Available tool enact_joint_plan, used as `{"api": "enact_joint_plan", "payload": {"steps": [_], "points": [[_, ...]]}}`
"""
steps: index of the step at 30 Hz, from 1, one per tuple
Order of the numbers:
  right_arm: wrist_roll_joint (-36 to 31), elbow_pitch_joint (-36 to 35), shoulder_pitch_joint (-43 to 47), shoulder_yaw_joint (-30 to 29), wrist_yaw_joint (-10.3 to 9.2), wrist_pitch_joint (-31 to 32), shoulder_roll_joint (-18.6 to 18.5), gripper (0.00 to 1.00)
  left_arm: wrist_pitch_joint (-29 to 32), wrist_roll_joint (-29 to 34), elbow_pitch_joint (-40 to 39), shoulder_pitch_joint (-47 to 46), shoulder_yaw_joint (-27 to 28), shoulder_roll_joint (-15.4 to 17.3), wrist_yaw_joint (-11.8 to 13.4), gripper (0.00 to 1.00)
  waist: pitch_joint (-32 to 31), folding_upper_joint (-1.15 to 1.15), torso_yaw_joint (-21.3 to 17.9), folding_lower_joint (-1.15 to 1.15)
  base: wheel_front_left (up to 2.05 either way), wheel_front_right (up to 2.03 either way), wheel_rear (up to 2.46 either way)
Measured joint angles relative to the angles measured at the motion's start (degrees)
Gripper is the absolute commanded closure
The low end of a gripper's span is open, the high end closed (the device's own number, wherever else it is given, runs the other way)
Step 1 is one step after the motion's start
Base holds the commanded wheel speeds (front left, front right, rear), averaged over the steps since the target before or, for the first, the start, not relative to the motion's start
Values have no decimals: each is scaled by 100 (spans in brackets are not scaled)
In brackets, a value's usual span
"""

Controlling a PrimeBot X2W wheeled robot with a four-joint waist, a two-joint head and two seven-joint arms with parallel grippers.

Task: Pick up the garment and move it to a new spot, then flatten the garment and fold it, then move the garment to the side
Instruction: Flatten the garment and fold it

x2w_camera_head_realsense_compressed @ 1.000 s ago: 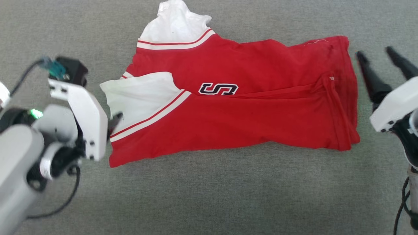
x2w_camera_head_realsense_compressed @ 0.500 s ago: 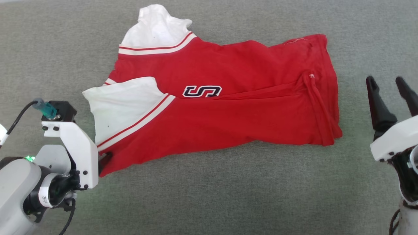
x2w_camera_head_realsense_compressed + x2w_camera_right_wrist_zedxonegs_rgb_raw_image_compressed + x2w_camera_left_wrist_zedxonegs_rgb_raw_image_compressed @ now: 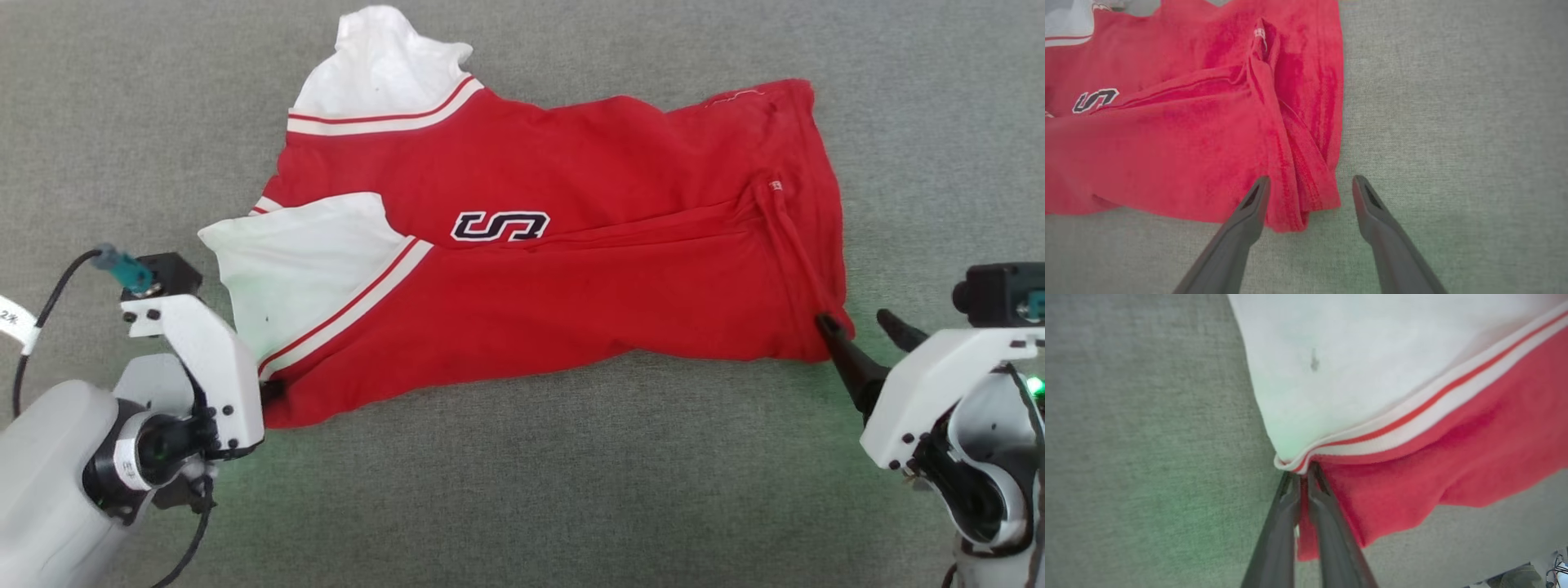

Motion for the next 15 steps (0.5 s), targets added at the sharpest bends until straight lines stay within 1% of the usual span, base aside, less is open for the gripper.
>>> {"api": "enact_joint_plan", "payload": {"steps": [4,7,12,14,15], "points": [[-47,274,-303,-14,1,487,-25,0,0,26,-1,-89,-33,-58,-48,100,83,0,54,0,0,0,0],[-109,560,-534,32,1,864,-116,0,-13,44,16,-169,-45,-125,-83,100,148,0,119,0,0,0,0],[-146,1133,-1002,166,1,1212,-305,0,-42,77,42,-301,-77,-246,-134,100,251,0,245,0,0,0,0],[-154,1354,-1155,330,1,1359,-477,0,-56,78,64,-338,-67,-313,-153,100,285,1,297,0,0,0,0],[-126,1447,-1219,336,3,1397,-523,42,-63,80,78,-366,-78,-337,-157,100,298,0,324,0,0,0,0]]}}
